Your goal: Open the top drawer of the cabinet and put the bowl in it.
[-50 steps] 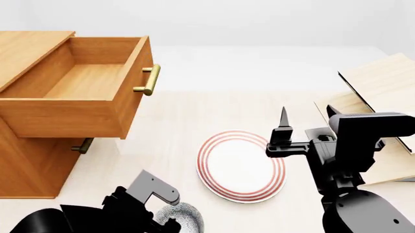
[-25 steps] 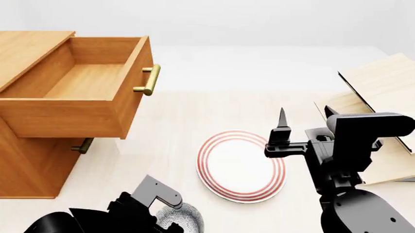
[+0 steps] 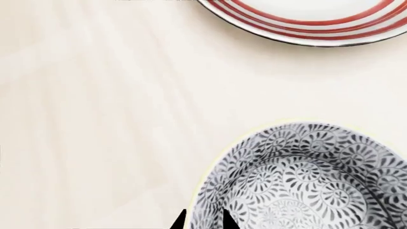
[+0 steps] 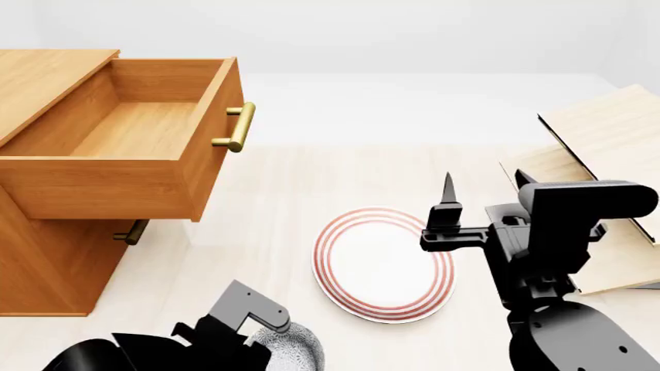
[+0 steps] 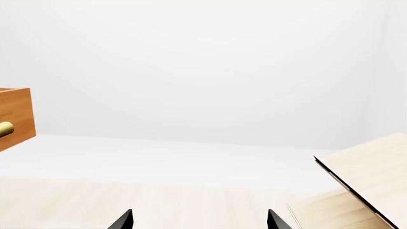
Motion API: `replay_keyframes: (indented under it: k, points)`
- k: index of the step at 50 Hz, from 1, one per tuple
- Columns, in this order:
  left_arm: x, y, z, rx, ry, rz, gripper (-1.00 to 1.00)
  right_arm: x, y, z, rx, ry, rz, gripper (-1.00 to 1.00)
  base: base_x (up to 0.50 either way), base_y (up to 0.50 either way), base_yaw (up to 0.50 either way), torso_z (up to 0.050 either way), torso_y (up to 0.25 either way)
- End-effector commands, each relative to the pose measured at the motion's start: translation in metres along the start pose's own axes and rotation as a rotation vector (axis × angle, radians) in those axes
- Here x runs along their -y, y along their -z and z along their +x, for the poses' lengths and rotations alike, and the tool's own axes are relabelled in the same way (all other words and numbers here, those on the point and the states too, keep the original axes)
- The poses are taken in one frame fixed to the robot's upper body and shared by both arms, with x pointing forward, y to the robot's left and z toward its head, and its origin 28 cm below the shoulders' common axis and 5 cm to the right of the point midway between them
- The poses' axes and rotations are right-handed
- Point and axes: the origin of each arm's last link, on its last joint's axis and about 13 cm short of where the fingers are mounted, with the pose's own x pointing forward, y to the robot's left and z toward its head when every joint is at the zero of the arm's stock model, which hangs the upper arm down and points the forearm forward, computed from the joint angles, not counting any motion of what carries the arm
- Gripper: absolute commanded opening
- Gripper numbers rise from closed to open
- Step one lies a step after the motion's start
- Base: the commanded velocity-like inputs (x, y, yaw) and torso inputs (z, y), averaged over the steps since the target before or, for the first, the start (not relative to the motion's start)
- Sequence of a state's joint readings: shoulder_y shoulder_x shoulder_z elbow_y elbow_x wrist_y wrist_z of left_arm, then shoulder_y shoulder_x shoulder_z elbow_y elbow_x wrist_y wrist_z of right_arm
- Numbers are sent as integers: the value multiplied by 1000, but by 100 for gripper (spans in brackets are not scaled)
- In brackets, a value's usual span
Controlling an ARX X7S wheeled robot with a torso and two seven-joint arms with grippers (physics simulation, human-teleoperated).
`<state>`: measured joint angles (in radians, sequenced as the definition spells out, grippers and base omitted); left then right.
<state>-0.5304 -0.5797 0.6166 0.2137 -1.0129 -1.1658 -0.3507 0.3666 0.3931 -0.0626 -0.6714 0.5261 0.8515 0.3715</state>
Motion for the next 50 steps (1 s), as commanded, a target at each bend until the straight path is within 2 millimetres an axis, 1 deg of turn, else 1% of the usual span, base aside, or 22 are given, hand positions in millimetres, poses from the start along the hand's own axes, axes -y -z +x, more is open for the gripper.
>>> replay_keyframes:
  k: [1,5,14,22,28,50]
  points:
    - [0,-1,1,11,-5,-7,-100,0,1,0,-2,2,3,100,0,0,0,0,0]
    - [-1,-1,1,15,-5,-8,-100,0,1,0,-1,2,2,100,0,0,0,0,0]
    - [-1,-6,-5,47,-8,-11,-100,0,1,-1,0,2,2,100,0,0,0,0,0]
    - [2,-18,-18,111,-11,8,-100,0,1,-1,2,2,2,100,0,0,0,0,0]
    - [11,-22,-27,143,10,36,-100,-1,0,-1,2,2,3,100,0,0,0,0,0]
    - [20,-36,-49,230,24,84,-100,0,-5,-2,12,2,4,100,0,0,0,0,0]
